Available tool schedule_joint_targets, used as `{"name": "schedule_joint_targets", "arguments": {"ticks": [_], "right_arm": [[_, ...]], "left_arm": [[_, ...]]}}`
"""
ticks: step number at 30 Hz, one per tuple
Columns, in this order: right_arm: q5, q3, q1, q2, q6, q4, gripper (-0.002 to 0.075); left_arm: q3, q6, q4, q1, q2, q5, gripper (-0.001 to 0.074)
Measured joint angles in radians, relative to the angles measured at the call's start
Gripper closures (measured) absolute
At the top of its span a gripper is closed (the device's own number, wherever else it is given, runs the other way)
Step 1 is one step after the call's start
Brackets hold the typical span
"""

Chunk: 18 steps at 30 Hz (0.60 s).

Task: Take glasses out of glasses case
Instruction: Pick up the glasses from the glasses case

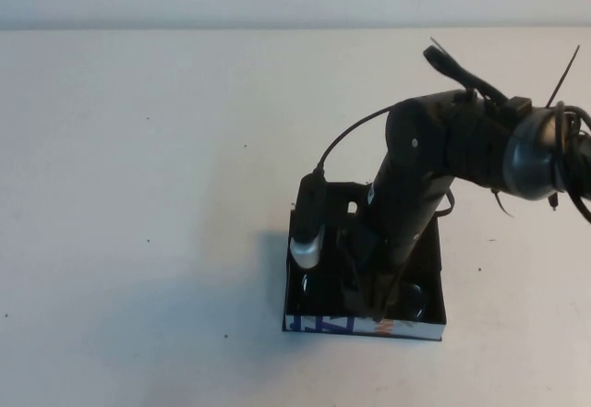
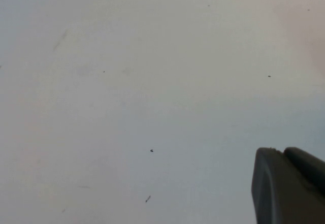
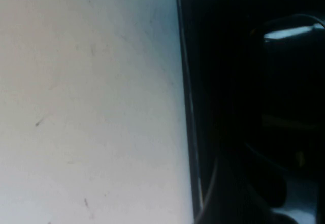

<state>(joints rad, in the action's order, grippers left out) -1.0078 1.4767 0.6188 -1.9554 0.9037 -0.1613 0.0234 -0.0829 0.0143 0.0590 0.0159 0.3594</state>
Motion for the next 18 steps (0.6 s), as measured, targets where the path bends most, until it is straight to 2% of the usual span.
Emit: {"name": "schedule_joint_targets", "arguments": {"ticks": [15,18], "right_arm": [[0.029,0.0,0.006,-0.043,-0.058,0.033,0.0423],[0.023,0.0,0.006,-0.043,-0.06,0.04,0.0468]], "left_arm": [[0.0,0.0,0.0,0.0,0.0,0.0,0.0739],[0.0,0.0,0.0,0.0,0.0,0.0,0.0739]]}}
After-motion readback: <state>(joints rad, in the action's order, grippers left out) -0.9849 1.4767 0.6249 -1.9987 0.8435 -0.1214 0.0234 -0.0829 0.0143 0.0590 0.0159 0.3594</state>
